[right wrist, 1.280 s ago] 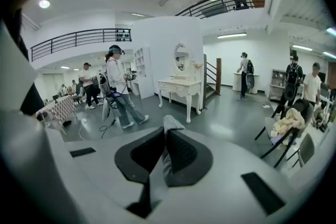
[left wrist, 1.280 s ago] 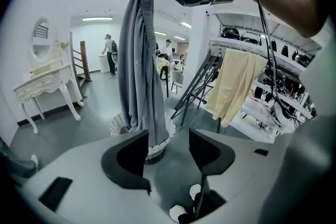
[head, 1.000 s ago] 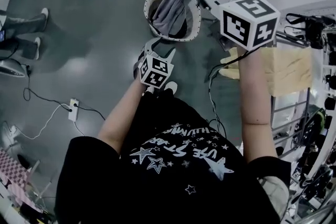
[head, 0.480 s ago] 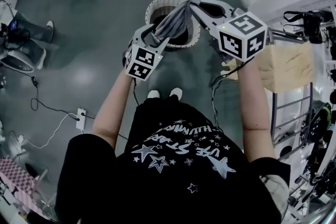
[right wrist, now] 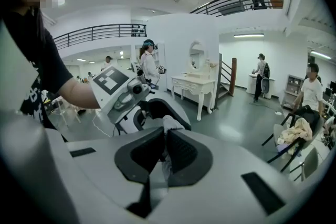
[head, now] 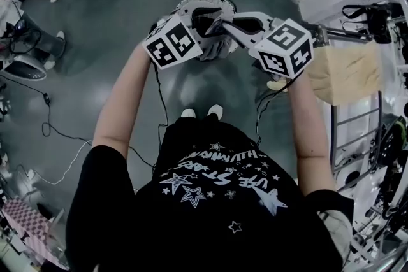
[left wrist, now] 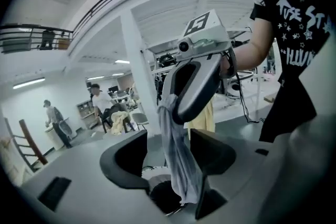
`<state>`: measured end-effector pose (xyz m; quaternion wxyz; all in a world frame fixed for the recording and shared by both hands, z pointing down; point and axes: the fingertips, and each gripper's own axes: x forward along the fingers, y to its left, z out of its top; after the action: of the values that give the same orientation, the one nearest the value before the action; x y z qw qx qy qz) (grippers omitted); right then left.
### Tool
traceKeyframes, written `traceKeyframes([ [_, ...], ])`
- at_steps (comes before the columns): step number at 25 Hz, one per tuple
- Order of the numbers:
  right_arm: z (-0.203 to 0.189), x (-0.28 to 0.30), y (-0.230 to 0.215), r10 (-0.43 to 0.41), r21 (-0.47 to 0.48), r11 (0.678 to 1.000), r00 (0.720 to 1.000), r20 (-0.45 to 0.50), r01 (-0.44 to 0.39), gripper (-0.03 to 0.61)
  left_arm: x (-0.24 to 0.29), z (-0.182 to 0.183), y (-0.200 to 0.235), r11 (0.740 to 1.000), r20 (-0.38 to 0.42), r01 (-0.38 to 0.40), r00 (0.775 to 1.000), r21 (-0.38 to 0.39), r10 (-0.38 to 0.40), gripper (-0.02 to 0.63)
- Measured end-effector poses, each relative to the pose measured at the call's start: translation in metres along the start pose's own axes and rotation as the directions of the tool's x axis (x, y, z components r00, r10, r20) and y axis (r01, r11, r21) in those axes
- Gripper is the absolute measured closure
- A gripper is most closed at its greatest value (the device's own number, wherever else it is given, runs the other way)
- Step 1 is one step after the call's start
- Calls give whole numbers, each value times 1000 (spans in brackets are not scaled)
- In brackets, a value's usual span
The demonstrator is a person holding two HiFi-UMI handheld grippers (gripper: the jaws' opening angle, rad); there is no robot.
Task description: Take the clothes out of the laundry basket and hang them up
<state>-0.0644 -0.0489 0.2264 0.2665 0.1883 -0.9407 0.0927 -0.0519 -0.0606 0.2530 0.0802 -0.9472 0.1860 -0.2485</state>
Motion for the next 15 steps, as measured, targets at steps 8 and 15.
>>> traceKeyframes([
  [8, -17, -1, 9, 51, -6, 999, 998, -41, -51, 555, 10, 7, -28, 973, -98, 203, 976, 111, -192, 518],
  [15, -28, 1, 11, 76, 2, 997, 997, 7, -76, 554, 15, -4, -36, 972, -150, 229, 964, 50, -220, 554],
])
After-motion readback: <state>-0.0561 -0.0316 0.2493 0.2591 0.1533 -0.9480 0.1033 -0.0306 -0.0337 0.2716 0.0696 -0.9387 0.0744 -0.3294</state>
